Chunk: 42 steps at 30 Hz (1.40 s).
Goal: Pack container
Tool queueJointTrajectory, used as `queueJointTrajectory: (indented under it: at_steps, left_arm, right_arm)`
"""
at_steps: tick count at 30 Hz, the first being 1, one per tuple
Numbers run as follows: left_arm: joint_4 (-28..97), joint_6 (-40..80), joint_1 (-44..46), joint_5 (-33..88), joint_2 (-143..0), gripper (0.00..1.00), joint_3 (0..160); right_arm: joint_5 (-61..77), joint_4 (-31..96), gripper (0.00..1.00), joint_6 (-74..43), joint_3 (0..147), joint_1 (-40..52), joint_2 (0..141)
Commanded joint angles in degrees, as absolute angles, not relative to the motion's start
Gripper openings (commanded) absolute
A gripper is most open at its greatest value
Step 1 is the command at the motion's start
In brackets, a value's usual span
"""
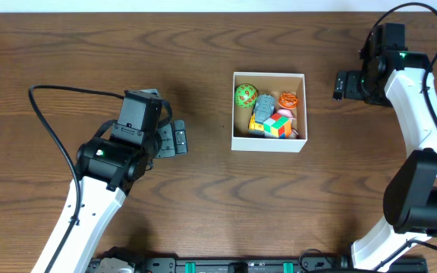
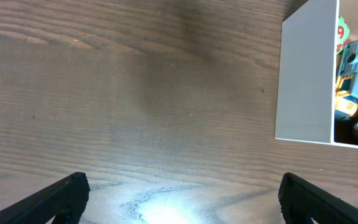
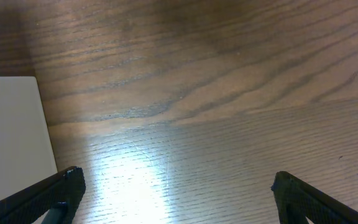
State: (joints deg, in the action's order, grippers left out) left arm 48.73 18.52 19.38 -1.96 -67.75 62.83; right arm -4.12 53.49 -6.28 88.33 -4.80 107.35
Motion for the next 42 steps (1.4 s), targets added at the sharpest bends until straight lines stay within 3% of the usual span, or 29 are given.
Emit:
queueJointTrajectory:
  at_steps: [1, 11, 23, 37, 42]
  left_arm:
    - [47.62, 12.93, 20.03, -2.61, -67.85, 0.98, 62.06]
    - [29.54, 5.28, 22.65, -2.63, -60.69, 0.98, 47.13]
    - [7.07, 4.95, 13.06, -1.43, -37.39, 0.98, 19.22]
    - [12.40, 4.91, 5.56, -0.47, -16.08, 0.98, 15.14]
    - [12.69, -2.07, 5.15, 2.57, -8.88, 0.98, 12.88]
  right_arm:
    - [-4.51, 53.54, 0.99, -5.69, 88.27, -4.45, 106.50]
    - [-4.51, 53.54, 0.99, -5.69, 88.27, -4.45, 106.50]
    - [-4.51, 53.52, 0.99, -5.69, 88.27, -4.45, 106.50]
    - [-4.51, 53.52, 0.99, -5.69, 88.27, -4.45, 106.50]
    - [-4.51, 53.54, 0.99, -5.69, 88.27, -4.45, 106.50]
